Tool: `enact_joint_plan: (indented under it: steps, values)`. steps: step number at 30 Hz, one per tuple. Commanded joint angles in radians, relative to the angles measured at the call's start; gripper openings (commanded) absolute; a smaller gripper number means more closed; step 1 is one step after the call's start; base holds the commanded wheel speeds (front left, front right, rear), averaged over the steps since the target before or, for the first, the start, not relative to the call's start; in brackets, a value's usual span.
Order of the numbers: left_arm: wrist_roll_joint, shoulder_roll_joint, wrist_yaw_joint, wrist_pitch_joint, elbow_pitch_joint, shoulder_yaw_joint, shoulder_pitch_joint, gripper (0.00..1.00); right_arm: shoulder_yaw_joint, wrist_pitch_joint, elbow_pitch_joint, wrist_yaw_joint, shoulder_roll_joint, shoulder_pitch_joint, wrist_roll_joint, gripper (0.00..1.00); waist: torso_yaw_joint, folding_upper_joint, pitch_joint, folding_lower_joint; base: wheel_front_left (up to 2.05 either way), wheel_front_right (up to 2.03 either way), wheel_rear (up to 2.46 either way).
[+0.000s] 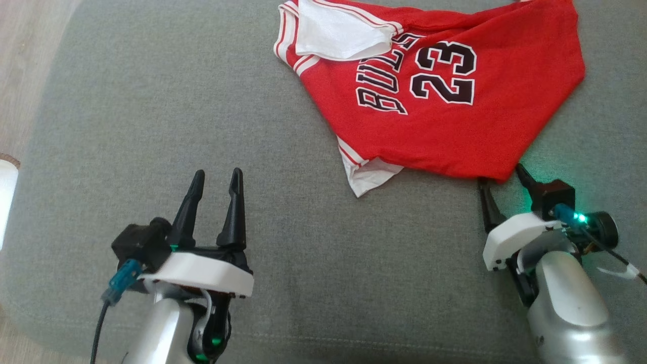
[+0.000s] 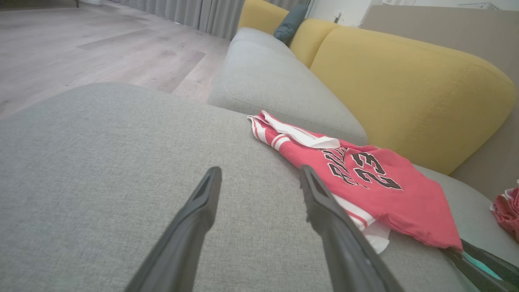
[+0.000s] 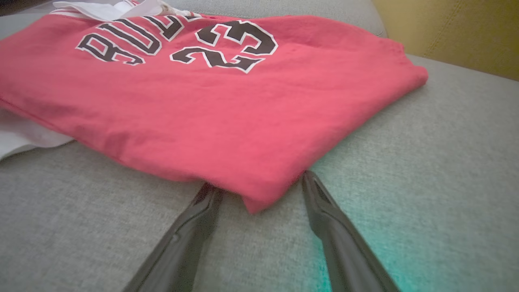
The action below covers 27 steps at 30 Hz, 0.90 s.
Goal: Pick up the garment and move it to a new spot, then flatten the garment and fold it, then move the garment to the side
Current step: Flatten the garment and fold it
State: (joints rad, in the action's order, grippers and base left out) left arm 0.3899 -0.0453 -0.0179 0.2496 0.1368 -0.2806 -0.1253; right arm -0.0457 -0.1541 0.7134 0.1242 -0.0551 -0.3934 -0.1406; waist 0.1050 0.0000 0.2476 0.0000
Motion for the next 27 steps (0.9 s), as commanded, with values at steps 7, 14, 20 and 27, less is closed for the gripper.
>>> enact_joint_plan:
  steps: [7,14,20,27]
  values:
    - [-0.004,-0.005,-0.005,0.012,-0.028,0.037,-0.032,1.0,-0.018,-0.05,0.015,0.007,0.005,-0.067,-0.023,0.0,-0.017,0.0,0.002,0.0,0.0,0.0,0.0]
    - [-0.005,-0.005,-0.006,0.012,-0.027,0.044,-0.023,1.0,-0.094,-0.084,-0.081,0.007,0.005,-0.042,-0.088,0.0,-0.057,0.0,-0.009,0.0,0.0,0.0,0.0]
    - [-0.001,-0.005,-0.005,0.012,-0.027,0.043,-0.016,1.0,-0.16,-0.065,-0.244,0.007,0.005,0.023,-0.152,0.0,-0.095,0.0,-0.02,0.0,0.0,0.0,0.0]
    - [-0.001,-0.005,-0.002,0.012,-0.022,0.034,-0.014,1.0,-0.091,-0.015,-0.344,0.007,0.005,0.106,-0.085,0.0,-0.105,0.0,-0.029,0.0,0.0,0.0,0.0]
